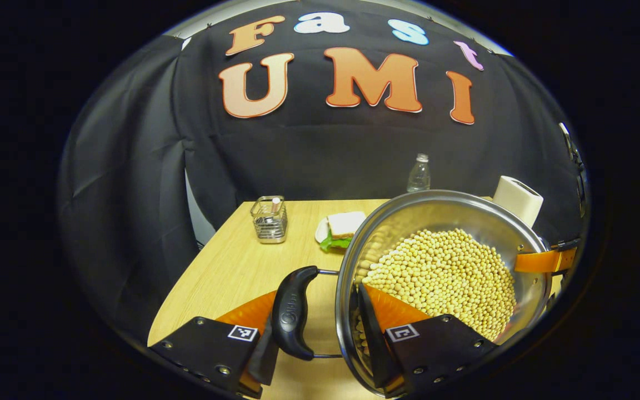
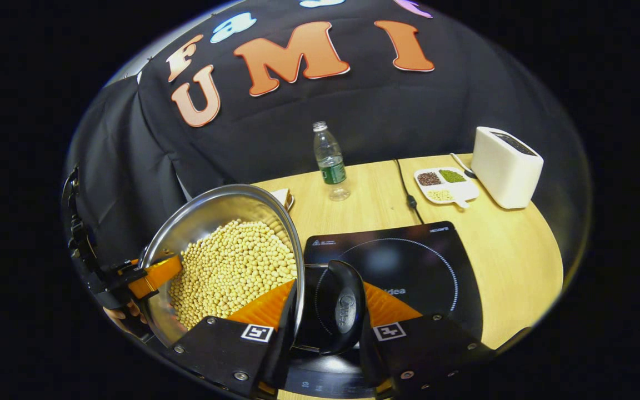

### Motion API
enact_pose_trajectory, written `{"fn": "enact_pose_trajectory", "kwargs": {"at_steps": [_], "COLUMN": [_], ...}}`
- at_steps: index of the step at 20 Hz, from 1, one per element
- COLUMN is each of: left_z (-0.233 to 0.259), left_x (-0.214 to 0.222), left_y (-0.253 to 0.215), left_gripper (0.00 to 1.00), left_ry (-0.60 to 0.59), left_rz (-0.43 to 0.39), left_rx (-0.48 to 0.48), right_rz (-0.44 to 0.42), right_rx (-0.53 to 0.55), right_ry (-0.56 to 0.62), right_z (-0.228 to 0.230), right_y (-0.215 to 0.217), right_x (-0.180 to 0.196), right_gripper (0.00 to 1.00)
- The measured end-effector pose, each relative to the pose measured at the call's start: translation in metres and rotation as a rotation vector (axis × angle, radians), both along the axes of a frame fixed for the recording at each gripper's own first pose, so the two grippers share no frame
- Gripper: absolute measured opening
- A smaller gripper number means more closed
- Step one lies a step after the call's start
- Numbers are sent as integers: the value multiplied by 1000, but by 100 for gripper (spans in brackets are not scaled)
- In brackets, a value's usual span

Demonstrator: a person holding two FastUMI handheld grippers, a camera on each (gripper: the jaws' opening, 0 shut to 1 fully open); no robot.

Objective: First push the handle of the pot to place it horizontally, then grasp the pot with both hands and set it on the induction cooktop.

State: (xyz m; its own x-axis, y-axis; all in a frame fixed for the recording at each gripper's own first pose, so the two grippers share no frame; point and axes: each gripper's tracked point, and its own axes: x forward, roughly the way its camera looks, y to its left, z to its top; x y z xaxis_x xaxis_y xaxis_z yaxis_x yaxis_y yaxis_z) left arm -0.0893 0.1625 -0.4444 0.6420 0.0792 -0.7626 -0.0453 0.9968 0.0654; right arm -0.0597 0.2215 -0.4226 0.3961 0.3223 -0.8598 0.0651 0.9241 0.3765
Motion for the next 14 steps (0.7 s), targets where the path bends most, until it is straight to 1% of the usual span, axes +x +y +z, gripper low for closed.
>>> {"fn": "enact_pose_trajectory", "kwargs": {"at_steps": [1, 2, 3, 14], "left_z": [1, 0, -1, -1], "left_x": [0, 1, 2, 14], "left_y": [1, 2, 2, 3], "left_gripper": [68, 71, 68, 68], "left_ry": [-2, -3, -7, -29], "left_rz": [-6, -15, -24, -92], "left_rx": [-4, -8, -11, -56], "right_rz": [-9, -19, -29, -120], "right_rx": [-3, -5, -7, -51], "right_ry": [-1, -3, -3, -3], "right_z": [0, 0, 0, -15], "right_y": [-9, -17, -26, -113], "right_x": [1, 1, 1, 7], "right_gripper": [51, 51, 51, 51]}}
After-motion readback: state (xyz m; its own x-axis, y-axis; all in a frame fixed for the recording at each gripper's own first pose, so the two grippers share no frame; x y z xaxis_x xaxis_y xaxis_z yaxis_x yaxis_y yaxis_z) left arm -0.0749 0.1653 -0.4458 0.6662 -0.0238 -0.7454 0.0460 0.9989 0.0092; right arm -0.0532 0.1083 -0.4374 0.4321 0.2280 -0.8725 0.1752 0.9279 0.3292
